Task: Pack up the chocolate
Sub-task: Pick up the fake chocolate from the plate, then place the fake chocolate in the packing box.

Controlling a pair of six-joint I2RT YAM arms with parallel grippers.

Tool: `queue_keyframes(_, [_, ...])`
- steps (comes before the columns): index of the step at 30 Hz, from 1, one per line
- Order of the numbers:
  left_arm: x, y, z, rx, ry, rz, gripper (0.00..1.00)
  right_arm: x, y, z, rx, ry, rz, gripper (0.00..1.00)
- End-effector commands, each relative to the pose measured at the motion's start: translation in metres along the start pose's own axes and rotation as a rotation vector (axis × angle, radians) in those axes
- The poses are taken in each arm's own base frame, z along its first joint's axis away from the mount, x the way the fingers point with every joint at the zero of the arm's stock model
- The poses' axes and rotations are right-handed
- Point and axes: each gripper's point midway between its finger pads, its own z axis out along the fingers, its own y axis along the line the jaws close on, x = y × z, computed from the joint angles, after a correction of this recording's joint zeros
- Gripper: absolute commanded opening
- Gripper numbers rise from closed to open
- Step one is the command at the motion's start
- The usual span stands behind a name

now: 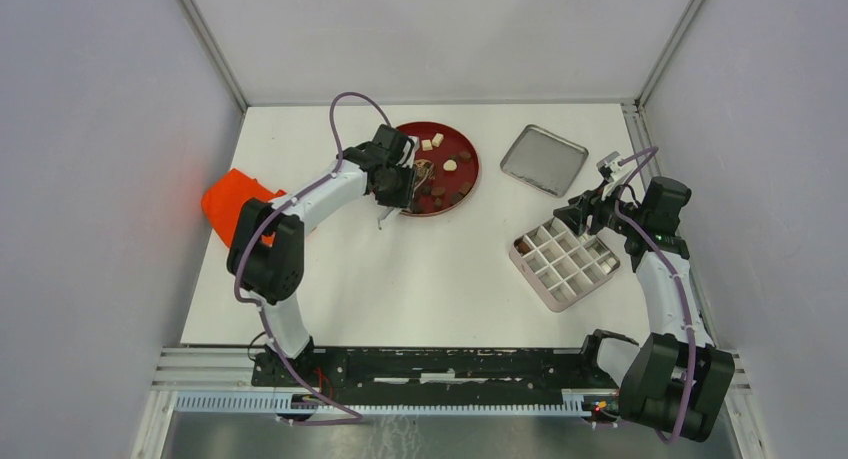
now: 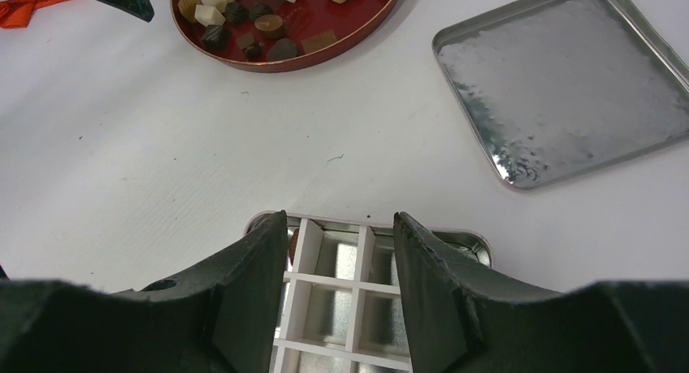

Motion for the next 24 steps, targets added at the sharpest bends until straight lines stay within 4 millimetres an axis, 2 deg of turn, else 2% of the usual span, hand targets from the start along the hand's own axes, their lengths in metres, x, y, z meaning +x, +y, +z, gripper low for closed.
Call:
queue_keyframes(1, [-0.035,-0.012,-0.039,0.025,-0.144,0.022,0.02,-0.015,0.002,0.000,-0.019,-0.030,-0.045,0.57])
queue_keyframes(4, [-0.037,-0.010,-0.047,0.017,-0.168,0.021,0.02,-0.015,0.002,0.000,-0.020,-0.030,-0.046,0.57])
queue_keyframes(17, [-0.038,-0.015,-0.058,0.044,-0.190,0.018,0.02,-0.015,0.002,0.000,-0.020,-0.030,-0.047,0.57])
queue_keyframes(20, [-0.034,-0.034,-0.067,0.152,-0.212,0.035,0.02,-0.015,0.002,0.000,-0.018,-0.030,-0.051,0.57])
queue_keyframes(24, [-0.029,-0.073,-0.094,0.290,-0.270,0.087,0.02,-0.015,-0.001,0.001,-0.011,-0.025,-0.052,0.57])
